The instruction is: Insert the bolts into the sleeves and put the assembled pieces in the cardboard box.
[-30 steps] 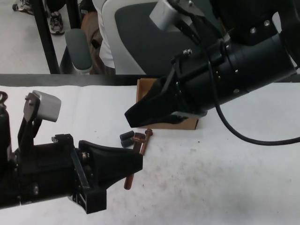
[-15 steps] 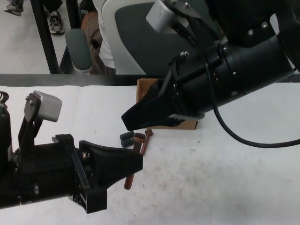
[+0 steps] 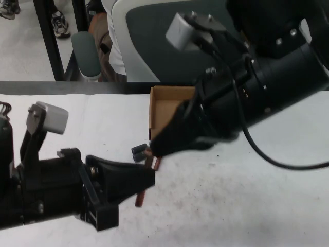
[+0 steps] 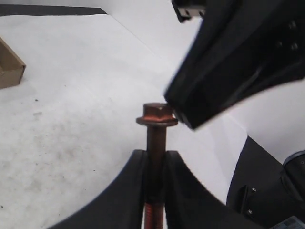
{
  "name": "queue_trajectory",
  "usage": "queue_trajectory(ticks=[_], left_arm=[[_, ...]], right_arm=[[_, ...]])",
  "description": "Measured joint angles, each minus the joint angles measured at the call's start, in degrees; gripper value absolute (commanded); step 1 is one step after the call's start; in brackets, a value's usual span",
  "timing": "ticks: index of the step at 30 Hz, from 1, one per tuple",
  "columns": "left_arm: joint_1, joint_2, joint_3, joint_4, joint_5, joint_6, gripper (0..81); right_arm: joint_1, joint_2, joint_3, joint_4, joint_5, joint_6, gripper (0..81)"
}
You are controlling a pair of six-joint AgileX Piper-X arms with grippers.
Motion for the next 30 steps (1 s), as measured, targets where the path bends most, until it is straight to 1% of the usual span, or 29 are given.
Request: queue_trajectory(ticks=[4,6,9,16,24,30], left_arm=[[0.18,0.00,0.00,-1.37,-0.28,-0.30,0.8],[0.18,0.00,0.00,-1.48,-0.70,-0.45,0.8],[0.30,0.00,0.00,-1.73,-0.99,-0.69,0.8],[0.30,0.00,0.00,-1.73,-0.72,-1.40,0.8],[0.30,0.00,0.00,-1.73,-0.72,-1.39,0.8],[0.30,0.00,0.00,-1.83,-0.72,-1.39,0.8]], right_arm=[[0.00,0.00,0.01,-0.29,0.31,-0.27,0.3],[0.00,0.00,-0.57,-0.92,2.81,-0.27,0.3],[-0.33,0.00,-1.87,-1.68,4.60,-0.27,0.3],[-0.42,0.00,-4.20,-2.27,5.20,-0.70,0.3],[-0.42,0.00,-4.41,-2.27,5.82,-0.70,0.3],[0.70,0.10,-4.41,-1.78,4.77,-0.02,0.3]])
